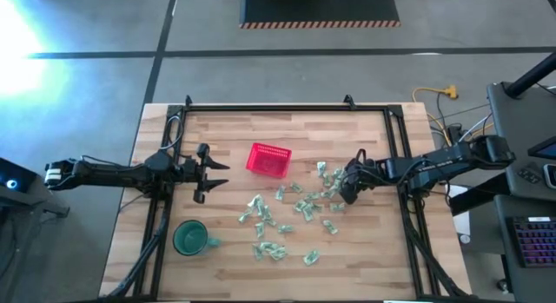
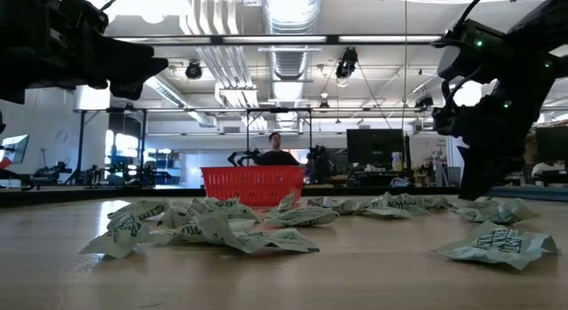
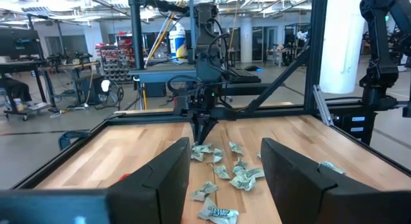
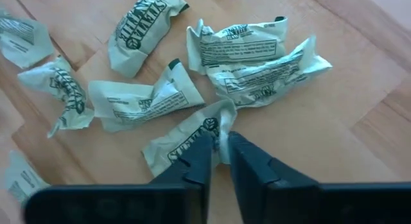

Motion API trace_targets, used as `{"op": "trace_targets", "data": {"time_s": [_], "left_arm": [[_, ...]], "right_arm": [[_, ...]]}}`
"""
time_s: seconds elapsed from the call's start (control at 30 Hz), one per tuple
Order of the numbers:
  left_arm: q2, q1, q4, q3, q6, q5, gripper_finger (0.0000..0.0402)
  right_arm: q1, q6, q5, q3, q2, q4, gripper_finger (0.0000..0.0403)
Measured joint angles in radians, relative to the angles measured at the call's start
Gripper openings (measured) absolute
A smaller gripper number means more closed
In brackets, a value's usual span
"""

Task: Pick and place items into bin
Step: Put the stevia packet into the red bin

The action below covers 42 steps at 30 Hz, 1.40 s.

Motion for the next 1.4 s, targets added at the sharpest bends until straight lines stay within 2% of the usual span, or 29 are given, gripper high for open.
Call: {"op": "trace_targets", "data": {"time_s": [0.37,0.73,0.83,0.97,1.13,1.27,1.4], "left_arm": [[0.000,0.000,0.000,0.000,0.000,-0.002,0.0176],[0.000,0.000,-0.001,0.000,0.000,-0.002,0.0176],[0.000,0.000,-0.001,0.000,0.000,-0.002,0.0176],[0.000,0.000,-0.001,0.000,0.001,-0.002,0.0176],[0.000,0.000,0.000,0.000,0.001,-0.003,0.0176],[0.000,0.000,0.000,0.000,0.001,-0.003,0.0176],[0.000,0.000,0.000,0.000,0.001,-0.003,0.0176]], "right_arm": [[0.002,-0.014,-0.032,0.016,0.002,0.006,0.0009],[0.002,-0.115,-0.298,0.097,0.000,0.011,0.0009],[0.002,-0.163,-0.321,0.135,-0.001,0.011,0.0009],[0.002,-0.292,-0.321,0.202,-0.001,0.051,0.0009],[0.002,-0.544,-0.297,0.261,0.001,0.293,0.0009],[0.002,-0.743,-0.179,0.268,0.001,0.504,0.0009],[0.001,-0.847,-0.004,0.266,0.002,0.602,0.0009]]}}
